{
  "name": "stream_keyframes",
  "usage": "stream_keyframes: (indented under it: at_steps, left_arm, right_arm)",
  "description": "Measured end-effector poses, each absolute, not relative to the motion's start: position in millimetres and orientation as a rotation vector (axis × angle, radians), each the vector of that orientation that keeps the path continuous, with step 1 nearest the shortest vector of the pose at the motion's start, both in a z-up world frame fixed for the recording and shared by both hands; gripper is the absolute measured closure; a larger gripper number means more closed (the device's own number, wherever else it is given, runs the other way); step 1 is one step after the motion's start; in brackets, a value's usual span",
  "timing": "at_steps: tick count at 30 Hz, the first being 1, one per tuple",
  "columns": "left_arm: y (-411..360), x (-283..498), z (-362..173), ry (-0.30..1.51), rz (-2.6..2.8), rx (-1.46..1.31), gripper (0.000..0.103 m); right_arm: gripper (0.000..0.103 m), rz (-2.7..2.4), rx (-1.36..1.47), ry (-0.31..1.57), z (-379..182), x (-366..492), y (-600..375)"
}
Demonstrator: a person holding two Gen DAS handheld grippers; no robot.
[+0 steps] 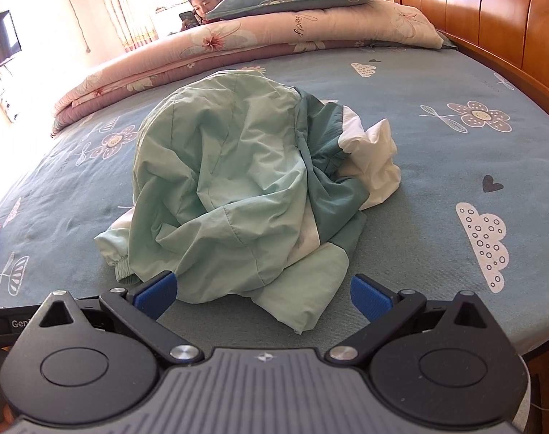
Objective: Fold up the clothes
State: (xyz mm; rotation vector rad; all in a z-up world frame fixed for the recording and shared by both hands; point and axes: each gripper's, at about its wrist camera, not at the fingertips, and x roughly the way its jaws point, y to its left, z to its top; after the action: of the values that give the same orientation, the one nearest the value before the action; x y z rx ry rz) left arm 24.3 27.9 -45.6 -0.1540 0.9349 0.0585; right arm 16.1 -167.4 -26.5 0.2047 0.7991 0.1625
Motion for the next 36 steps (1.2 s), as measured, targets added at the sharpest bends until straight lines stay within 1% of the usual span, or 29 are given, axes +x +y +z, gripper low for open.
stream_keyframes:
  at_steps: [2, 6, 7, 8, 9, 10, 12, 14, 17, 22, 27, 30, 36]
  left_arm:
    - [27, 29, -51, 0.92, 0.056, -0.143, 0.001]
    - [26, 30, -57, 0.796, 0.013, -0.121, 0.001]
    - [27, 30, -60, 0.769, -0.004, -0.122, 0.001]
    - [28, 32, -63, 0.761, -0.014, -0.131, 0.001]
    - [30, 34, -66, 0.757, -0.023, -0.142, 0.001]
    - [32, 36, -69, 0.754, -0.033, -0.152, 0.001]
    - [34, 42, -74, 0.756, -0.028, -0.157, 0.002]
    - [35, 52, -76, 0.79, -0.027, -0.141, 0.002]
    - [35, 59, -76, 0.813, -0.049, -0.101, 0.003]
    - [30, 61, -78, 0.838, -0.058, 0.007, 0.003]
    - [38, 60, -83, 0.85, -0.094, -0.009, 0.003]
    - [41, 59, -83, 0.848, -0.106, -0.005, 0.002]
    - [49, 60, -79, 0.826, -0.141, -0.02, 0.002]
  right_arm:
    - [0.0, 0.22, 0.217, 0.766, -35, 18, -169]
    - [0.0, 0.263, 0.17, 0.711, -50, 22, -167]
    - [0.002, 0.263, 0.15, 0.705, -53, 24, -166]
    - [0.006, 0.264, 0.131, 0.702, -57, 27, -166]
    - [0.015, 0.27, 0.123, 0.707, -60, 30, -166]
    - [0.02, 0.279, 0.119, 0.711, -63, 33, -167]
    - [0.035, 0.3, 0.131, 0.712, -67, 39, -169]
    - [0.04, 0.327, 0.134, 0.702, -67, 42, -169]
    - [0.041, 0.4, 0.065, 0.673, -63, 46, -158]
    - [0.041, 0.517, -0.191, 0.58, -56, 45, -127]
    - [0.04, 0.606, -0.407, 0.514, -54, 52, -104]
    - [0.039, 0.632, -0.525, 0.521, -57, 62, -94]
    - [0.041, 0.632, -0.746, 0.608, -79, 74, -75]
